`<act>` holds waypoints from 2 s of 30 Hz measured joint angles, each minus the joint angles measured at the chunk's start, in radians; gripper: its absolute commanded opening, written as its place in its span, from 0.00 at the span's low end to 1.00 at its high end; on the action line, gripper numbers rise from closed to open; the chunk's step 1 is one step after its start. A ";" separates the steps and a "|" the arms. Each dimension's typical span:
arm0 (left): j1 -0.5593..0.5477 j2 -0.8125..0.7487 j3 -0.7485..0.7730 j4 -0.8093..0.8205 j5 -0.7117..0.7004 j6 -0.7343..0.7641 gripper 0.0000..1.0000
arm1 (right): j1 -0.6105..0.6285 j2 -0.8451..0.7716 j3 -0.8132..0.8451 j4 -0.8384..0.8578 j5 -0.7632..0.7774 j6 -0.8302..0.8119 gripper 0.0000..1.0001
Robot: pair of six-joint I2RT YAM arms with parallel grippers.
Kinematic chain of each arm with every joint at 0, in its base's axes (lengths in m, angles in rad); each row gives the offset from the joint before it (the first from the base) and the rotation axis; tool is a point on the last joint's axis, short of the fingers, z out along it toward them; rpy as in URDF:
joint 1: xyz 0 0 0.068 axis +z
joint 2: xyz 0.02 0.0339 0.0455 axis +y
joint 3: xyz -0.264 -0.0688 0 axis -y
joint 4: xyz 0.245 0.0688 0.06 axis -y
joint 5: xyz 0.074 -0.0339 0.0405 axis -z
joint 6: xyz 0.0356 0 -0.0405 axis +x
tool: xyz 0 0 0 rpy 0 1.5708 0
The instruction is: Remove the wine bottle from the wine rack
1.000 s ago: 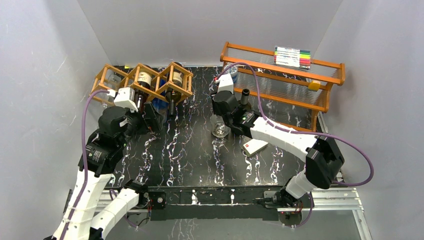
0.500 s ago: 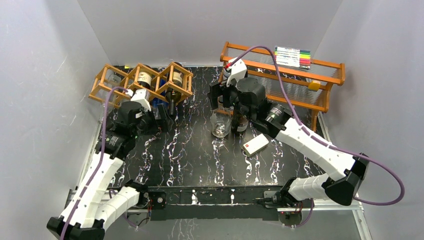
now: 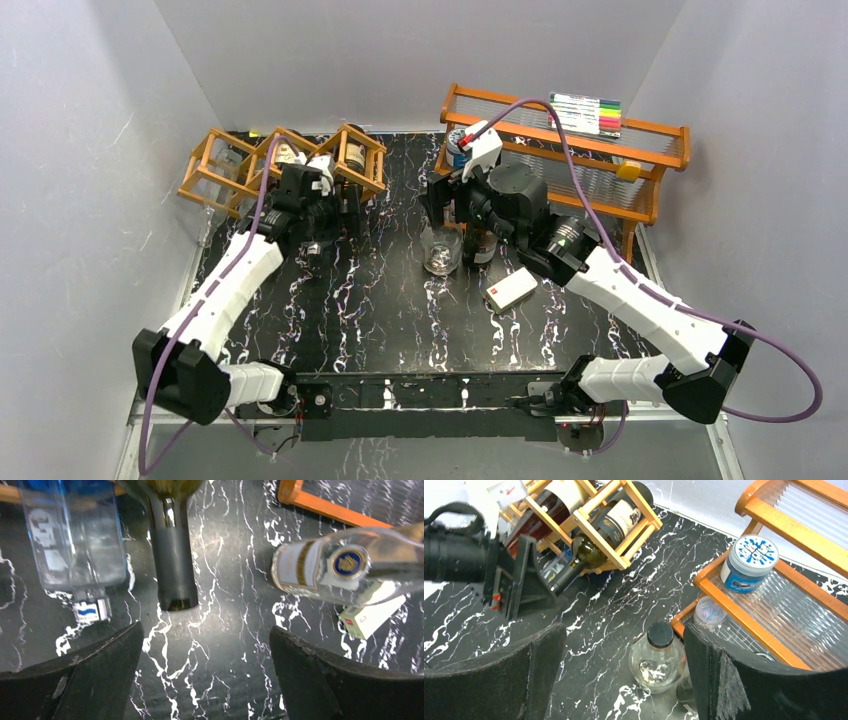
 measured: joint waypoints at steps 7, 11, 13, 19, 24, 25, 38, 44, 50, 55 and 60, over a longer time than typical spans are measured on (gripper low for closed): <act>0.000 0.142 0.068 0.045 -0.083 0.037 0.85 | 0.000 -0.081 -0.044 -0.007 0.006 -0.019 0.98; 0.000 0.197 0.071 0.095 -0.119 0.060 0.77 | 0.000 -0.136 -0.053 -0.006 0.014 -0.027 0.98; 0.002 0.220 0.071 0.130 -0.143 0.071 0.70 | 0.000 -0.151 -0.053 -0.006 0.019 -0.029 0.98; 0.004 0.264 0.068 0.227 -0.182 0.091 0.57 | 0.000 -0.175 -0.058 -0.008 0.036 -0.031 0.98; 0.004 0.267 0.059 0.286 -0.204 0.098 0.53 | 0.000 -0.185 -0.059 -0.010 0.042 -0.031 0.98; 0.004 0.269 0.059 0.291 -0.207 0.098 0.53 | 0.000 -0.186 -0.059 -0.010 0.043 -0.031 0.98; 0.005 0.297 0.017 0.339 -0.211 0.105 0.52 | 0.000 -0.191 -0.059 -0.013 0.046 -0.031 0.98; 0.005 0.297 0.009 0.345 -0.210 0.113 0.36 | 0.000 -0.192 -0.059 -0.013 0.046 -0.031 0.98; 0.005 0.297 0.009 0.344 -0.211 0.110 0.13 | 0.000 -0.195 -0.059 -0.014 0.046 -0.030 0.98; 0.006 0.279 -0.010 0.356 -0.204 0.099 0.00 | 0.000 -0.204 -0.059 -0.016 0.046 -0.030 0.98; 0.006 0.204 -0.086 0.381 -0.201 0.080 0.00 | 0.000 -0.207 -0.059 -0.017 0.045 -0.029 0.98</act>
